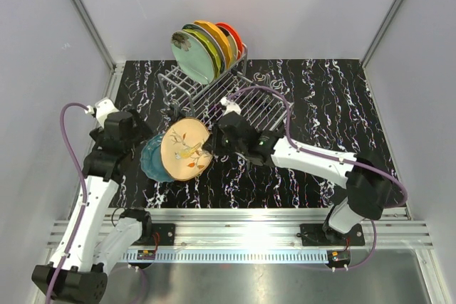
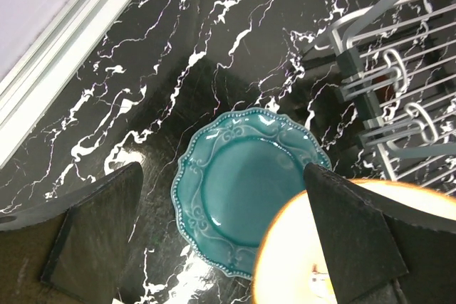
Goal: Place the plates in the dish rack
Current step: Grab a plate with the right arm, then insert the plate into the dish rack
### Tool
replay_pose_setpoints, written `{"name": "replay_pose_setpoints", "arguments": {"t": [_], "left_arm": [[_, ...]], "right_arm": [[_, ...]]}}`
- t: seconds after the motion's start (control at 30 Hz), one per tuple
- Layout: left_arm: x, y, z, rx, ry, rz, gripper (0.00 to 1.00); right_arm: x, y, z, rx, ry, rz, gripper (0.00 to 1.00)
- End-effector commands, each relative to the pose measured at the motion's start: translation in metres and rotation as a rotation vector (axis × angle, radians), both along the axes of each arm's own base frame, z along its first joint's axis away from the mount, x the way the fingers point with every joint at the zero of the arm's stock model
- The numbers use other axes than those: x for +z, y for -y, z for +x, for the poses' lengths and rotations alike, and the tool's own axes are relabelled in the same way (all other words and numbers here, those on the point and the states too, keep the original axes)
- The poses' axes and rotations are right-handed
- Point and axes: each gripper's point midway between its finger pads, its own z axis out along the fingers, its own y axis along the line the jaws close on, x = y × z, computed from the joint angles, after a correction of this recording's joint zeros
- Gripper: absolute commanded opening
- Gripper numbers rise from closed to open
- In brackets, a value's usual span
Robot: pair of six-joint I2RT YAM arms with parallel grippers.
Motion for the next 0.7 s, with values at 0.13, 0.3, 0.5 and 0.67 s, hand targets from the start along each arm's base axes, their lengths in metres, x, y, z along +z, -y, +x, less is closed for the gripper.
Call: {"name": "replay_pose_setpoints", "arguments": {"t": [0.13, 0.3, 0.5, 0.67], "left_arm": [[0.015, 0.005, 0.005, -0.032, 0.123, 0.018, 0.89], [0.011, 0.002, 0.003, 0.005, 0.095, 0.008, 0.88], [0.010, -0.002, 0.000, 0.042, 0.083, 0.003, 0.99], [0.011, -0.002, -0.001, 0.039, 0.081, 0.002, 0.99]], "right_arm": [[0.125, -0.002, 0.020, -0.009, 0.245, 0.215, 0.00], [0.139, 0.004, 0.025, -0.013, 0.305, 0.198, 0.00], [0.163, 0.016, 0.029, -0.020, 0.379, 0.195, 0.00], [0.187, 0.028, 0.035, -0.031, 0.466, 0.167, 0.00]]}}
